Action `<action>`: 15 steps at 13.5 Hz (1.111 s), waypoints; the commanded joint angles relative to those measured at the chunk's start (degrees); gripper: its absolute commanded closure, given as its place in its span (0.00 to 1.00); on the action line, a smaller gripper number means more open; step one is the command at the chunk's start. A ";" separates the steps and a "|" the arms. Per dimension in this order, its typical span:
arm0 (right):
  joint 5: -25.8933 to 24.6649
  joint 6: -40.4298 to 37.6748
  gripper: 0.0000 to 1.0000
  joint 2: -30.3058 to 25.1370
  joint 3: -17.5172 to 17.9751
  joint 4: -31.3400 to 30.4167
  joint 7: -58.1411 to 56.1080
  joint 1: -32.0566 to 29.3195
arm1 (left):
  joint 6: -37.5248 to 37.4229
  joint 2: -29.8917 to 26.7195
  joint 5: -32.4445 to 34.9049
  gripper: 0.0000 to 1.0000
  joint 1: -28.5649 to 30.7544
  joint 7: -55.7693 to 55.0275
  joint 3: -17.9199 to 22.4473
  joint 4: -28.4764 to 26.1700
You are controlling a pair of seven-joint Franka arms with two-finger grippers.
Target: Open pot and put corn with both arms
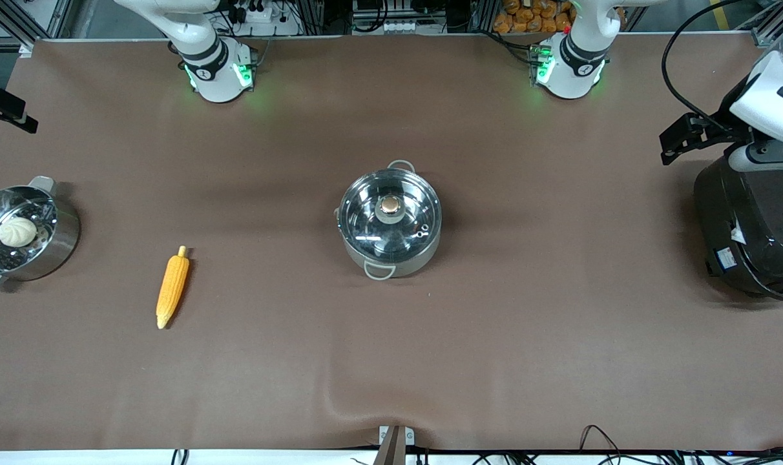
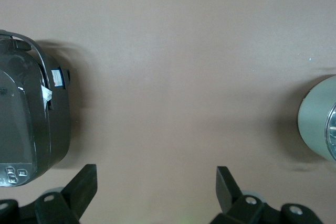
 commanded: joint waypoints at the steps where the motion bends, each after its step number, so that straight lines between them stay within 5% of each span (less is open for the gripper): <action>1: 0.74 -0.45 0.00 -1.66 0.13 -1.38 0.41 -0.44 | -1.42 -0.48 -0.32 0.00 0.23 1.79 0.03 0.27; 7: 0.74 -0.72 0.00 -1.58 0.04 -1.38 0.32 -0.44 | -1.17 3.02 -2.87 0.00 -1.26 -1.09 -0.93 1.77; 10: 0.74 -0.63 0.00 -1.14 -0.05 -1.56 0.32 -0.62 | 0.49 10.21 -3.49 0.00 -8.44 -25.64 -5.50 6.40; 15: 0.74 -0.01 0.00 -0.09 -0.05 -2.08 0.32 -0.62 | 10.32 20.50 -3.06 0.00 -23.12 -46.68 -5.34 9.32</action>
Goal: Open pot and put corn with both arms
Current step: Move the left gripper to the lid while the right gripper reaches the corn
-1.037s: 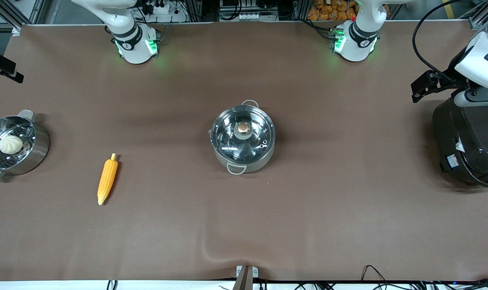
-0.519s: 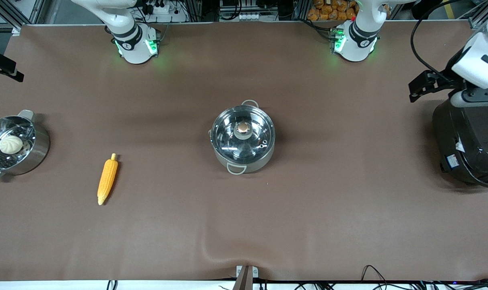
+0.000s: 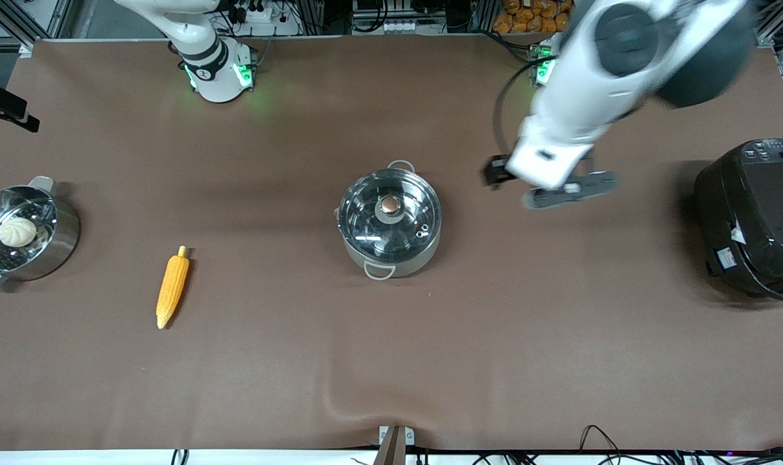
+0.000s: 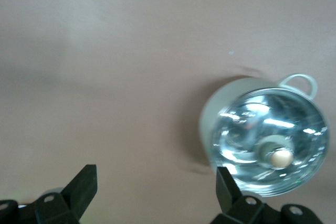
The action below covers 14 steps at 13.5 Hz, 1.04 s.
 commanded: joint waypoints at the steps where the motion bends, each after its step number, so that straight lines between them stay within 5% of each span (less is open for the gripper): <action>1: 0.74 1.11 0.00 0.56 0.23 -1.82 0.31 -0.51 | 5.57 5.65 0.17 0.00 -5.65 -9.38 0.76 2.95; 6: 0.74 8.14 0.00 6.26 0.23 -6.66 0.13 -0.43 | 17.28 13.83 2.62 0.00 -12.44 -20.91 1.12 3.56; 14: 4.43 19.21 0.00 23.57 0.40 -6.57 0.22 0.09 | 18.96 20.16 6.23 0.00 -16.13 -23.39 1.12 4.36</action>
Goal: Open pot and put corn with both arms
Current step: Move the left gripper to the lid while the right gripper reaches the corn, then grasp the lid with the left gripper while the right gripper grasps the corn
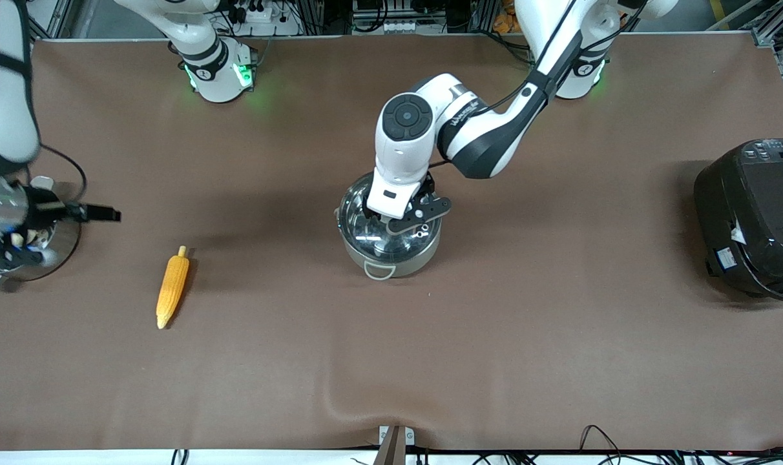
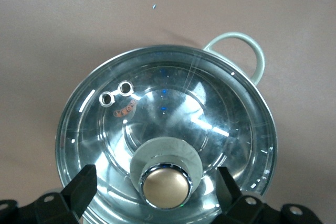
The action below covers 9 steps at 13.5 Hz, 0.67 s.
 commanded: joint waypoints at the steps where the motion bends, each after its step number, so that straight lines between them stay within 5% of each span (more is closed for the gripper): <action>1: 0.83 3.14 0.00 4.43 0.36 1.50 0.22 1.30 | -0.23 1.70 2.40 0.00 -2.06 -1.65 0.30 1.44; 9: 1.01 14.93 0.00 16.65 0.54 1.94 0.31 1.83 | -1.02 1.79 3.02 0.00 -2.77 -2.97 0.22 1.26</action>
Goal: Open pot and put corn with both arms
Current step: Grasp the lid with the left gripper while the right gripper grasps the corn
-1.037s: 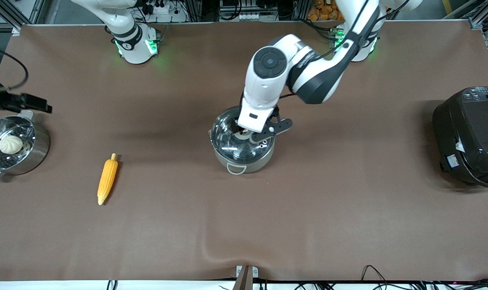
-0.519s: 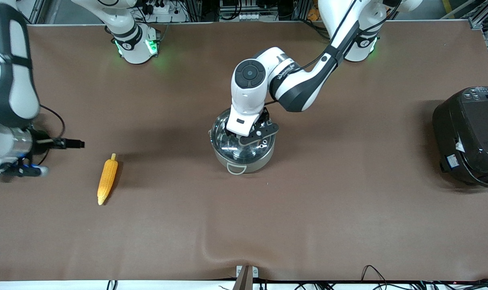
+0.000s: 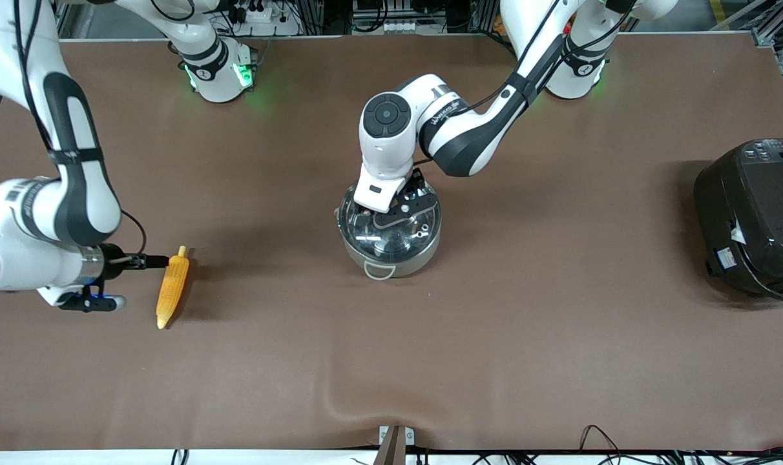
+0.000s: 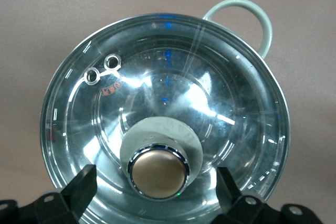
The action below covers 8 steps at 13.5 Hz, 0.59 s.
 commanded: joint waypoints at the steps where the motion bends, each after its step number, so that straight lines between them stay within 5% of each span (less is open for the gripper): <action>1: 1.19 1.23 0.00 3.87 0.11 1.80 0.26 -0.28 | -0.94 0.62 1.99 0.00 -0.59 -1.94 0.21 1.25; 8: 0.66 9.49 0.00 7.30 0.03 -0.05 -0.44 0.07 | -0.94 1.24 2.08 0.10 -0.24 -1.42 0.21 1.25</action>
